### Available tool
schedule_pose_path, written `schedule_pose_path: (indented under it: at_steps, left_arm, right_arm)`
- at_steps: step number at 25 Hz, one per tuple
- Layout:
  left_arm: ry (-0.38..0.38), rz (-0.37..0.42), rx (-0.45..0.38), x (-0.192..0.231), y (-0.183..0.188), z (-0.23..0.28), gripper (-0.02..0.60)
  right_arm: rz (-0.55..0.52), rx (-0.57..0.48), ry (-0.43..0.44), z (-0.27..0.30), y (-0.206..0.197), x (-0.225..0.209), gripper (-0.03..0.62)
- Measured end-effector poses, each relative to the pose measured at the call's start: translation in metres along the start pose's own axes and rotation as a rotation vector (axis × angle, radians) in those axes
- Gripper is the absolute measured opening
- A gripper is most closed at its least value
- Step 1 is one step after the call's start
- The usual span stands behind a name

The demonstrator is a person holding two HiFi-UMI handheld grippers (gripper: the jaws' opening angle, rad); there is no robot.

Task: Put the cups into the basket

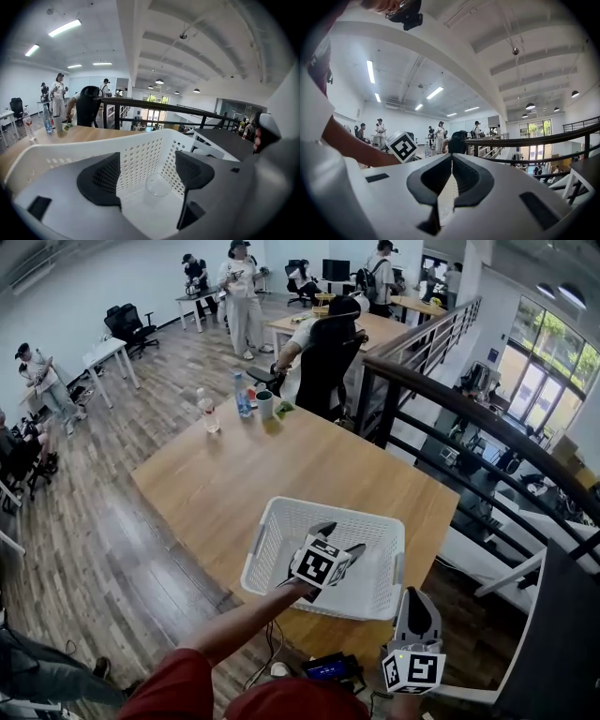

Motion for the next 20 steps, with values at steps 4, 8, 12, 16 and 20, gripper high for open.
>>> schedule_pose_path:
  at_steps: [4, 8, 12, 16, 20]
  left_arm:
    - [-0.003, 0.031, -0.056, -0.005, 0.011, -0.016, 0.351]
    - [-0.008, 0.019, -0.111, -0.006, 0.021, -0.033, 0.351]
    - [-0.007, -0.019, -0.189, -0.009, 0.028, -0.060, 0.351]
    - [-0.012, 0.007, -0.248, -0.016, 0.033, -0.084, 0.351]
    - [0.000, 0.053, -0.287, -0.018, 0.038, -0.102, 0.351]
  right_arm:
    - [-0.009, 0.002, 0.002, -0.001, 0.002, 0.003, 0.012]
    - [-0.020, 0.000, 0.005, 0.000, 0.005, 0.006, 0.012]
    - [-0.022, -0.002, 0.001, -0.001, 0.007, 0.007, 0.012]
    - [-0.030, -0.001, 0.006, 0.001, 0.007, 0.011, 0.012]
    - [-0.042, -0.003, 0.018, 0.006, 0.009, 0.016, 0.012]
Point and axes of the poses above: the fingertips, and each gripper's own axes: z forward along the fingers, x to its left, y out of its top, the point moved 5 cm from there along -z, backward along the fingers, and after that the axes turned 3 degrees about -z, right-handed, at the moved point
